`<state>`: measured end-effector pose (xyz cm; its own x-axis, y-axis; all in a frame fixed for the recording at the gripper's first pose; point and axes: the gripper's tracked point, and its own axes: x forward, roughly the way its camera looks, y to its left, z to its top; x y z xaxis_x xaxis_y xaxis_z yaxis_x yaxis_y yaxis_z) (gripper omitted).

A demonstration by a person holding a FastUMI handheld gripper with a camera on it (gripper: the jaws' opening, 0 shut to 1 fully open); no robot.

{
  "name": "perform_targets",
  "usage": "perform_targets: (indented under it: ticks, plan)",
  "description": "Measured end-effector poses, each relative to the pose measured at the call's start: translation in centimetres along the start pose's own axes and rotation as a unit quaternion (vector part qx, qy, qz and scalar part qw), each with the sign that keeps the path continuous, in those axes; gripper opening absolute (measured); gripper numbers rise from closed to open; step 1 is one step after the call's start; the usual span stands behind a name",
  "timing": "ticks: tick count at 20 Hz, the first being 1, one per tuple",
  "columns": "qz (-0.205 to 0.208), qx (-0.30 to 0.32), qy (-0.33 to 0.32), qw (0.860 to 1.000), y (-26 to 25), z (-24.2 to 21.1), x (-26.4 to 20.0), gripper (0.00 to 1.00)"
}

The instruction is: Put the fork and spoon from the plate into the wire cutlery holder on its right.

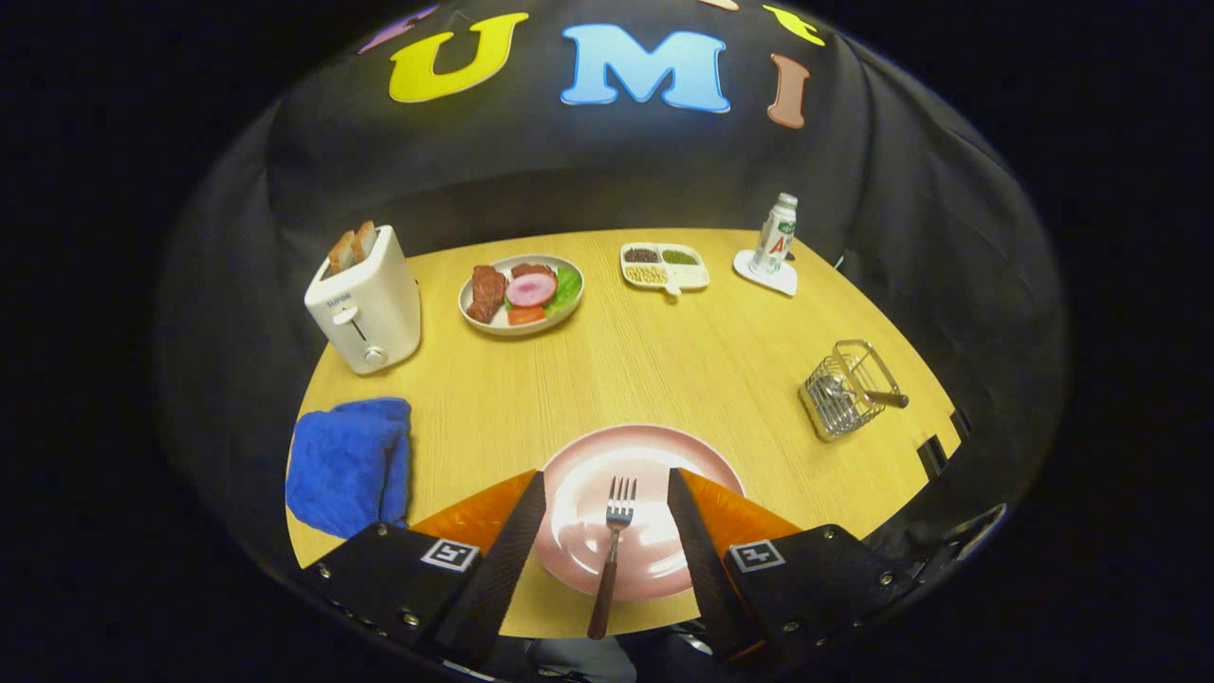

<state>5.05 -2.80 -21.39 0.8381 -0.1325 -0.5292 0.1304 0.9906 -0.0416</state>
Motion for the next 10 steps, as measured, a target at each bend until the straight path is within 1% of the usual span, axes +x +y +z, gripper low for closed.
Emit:
perform_targets:
  ticks: [3,7,10]
  plan:
    - [-0.008,0.019,0.052,0.998,0.1,-2.5,1.7,0.8]
    - [-0.024,0.01,0.116,0.993,-0.2,-6.2,3.5,0.8]
    - [-0.022,0.021,0.15,0.988,0.3,-8.3,4.4,0.8]
